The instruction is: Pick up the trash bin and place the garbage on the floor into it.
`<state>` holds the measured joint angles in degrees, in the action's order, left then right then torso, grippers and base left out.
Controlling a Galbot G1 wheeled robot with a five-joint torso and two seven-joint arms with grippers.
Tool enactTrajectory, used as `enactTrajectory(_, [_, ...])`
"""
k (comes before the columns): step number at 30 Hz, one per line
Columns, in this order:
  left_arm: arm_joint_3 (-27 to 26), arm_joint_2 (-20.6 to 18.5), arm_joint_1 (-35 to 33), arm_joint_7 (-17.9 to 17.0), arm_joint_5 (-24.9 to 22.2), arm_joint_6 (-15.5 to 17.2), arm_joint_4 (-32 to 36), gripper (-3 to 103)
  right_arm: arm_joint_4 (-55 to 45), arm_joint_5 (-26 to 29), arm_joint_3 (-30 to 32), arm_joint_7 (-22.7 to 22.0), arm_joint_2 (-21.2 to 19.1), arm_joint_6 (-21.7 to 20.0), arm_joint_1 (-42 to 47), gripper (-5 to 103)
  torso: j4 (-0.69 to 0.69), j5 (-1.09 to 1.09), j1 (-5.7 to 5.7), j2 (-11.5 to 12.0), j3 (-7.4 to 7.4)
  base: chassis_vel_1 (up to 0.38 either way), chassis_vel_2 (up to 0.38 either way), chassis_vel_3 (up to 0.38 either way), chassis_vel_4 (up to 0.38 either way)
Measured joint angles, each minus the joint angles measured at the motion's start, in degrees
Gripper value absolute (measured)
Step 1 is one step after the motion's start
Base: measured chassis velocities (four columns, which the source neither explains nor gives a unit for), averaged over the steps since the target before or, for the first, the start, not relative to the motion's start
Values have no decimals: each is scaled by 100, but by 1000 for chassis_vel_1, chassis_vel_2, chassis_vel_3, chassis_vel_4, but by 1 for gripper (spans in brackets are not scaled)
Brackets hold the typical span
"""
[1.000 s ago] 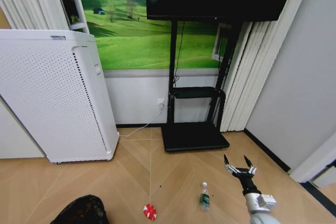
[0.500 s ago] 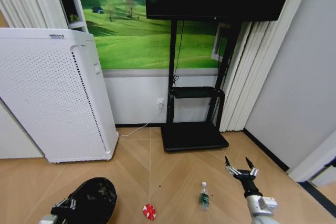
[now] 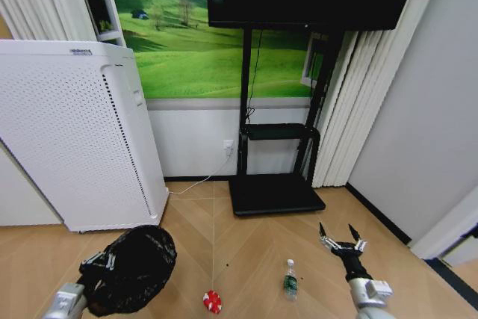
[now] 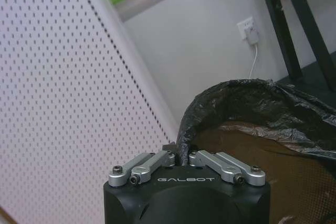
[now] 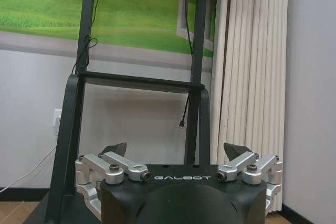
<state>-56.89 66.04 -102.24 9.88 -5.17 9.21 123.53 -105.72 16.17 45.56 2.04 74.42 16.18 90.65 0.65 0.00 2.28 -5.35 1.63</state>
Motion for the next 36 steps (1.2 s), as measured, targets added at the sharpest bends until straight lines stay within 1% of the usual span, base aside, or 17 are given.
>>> enactTrajectory(1, [-24, -40, 67, 53, 47, -117, 5, 5, 5, 43, -22, 0, -9, -35, 21, 100, 0, -1, 0, 0, 0, 0, 0, 0, 0])
enactTrajectory(2, [-88, -98, 147, 165, 108, -302, 26, 5, 17, 132, -62, 1, -35, -87, 60, 100, 1, 0, 0, 0, 0, 0, 0, 0, 0])
enactTrajectory(3, [-88, -98, 147, 165, 108, -302, 26, 5, 17, 132, -62, 1, -35, -87, 60, 100, 1, 0, 0, 0, 0, 0, 0, 0, 0])
enactTrajectory(6, [-250, -173, 214, 446, 130, -609, 100, 5, 58, 177, -150, 31, -92, -145, 138, 100, 0, 0, -1, 0, 0, 0, 0, 0, 0])
enactTrajectory(7, [-274, -180, 225, 477, 129, -644, 126, 5, 75, 172, -172, 35, -101, -161, 150, 100, 0, 1, -1, 0, 0, 0, 0, 0, 0])
enactTrajectory(11, [-303, -182, 247, 507, 124, -688, 176, 5, 87, 135, -208, 61, -121, -256, 193, 100, 0, 0, -1, -1, 0, 0, 0, 0, 0])
enactTrajectory(14, [-310, -155, 226, 514, 144, -779, 187, 5, 43, 57, -217, 196, -147, -437, 264, 100, 0, 0, -1, -1, 0, 0, 0, 0, 0])
enactTrajectory(20, [-357, -137, 182, 516, 147, -860, 172, 5, 25, 54, -250, 217, -156, -455, 282, 100, 0, 0, -1, -1, 0, 0, 0, 0, 0])
enactTrajectory(28, [-366, -125, 179, 519, 141, -878, 135, 5, -5, 31, -267, 257, -117, -451, 275, 100, 1, 0, -1, -1, 0, 70, 66, -65, -74])
enactTrajectory(33, [-344, -122, 194, 518, 141, -903, 85, 5, -22, -3, -261, 303, -108, -457, 287, 100, -1, -1, -1, -1, 0, 85, 93, -67, -93])
enactTrajectory(36, [-318, -120, 206, 518, 140, -904, 76, 5, -22, -19, -260, 302, -108, -457, 287, 100, 1, 0, -1, -1, 0, 0, 0, 0, 0])
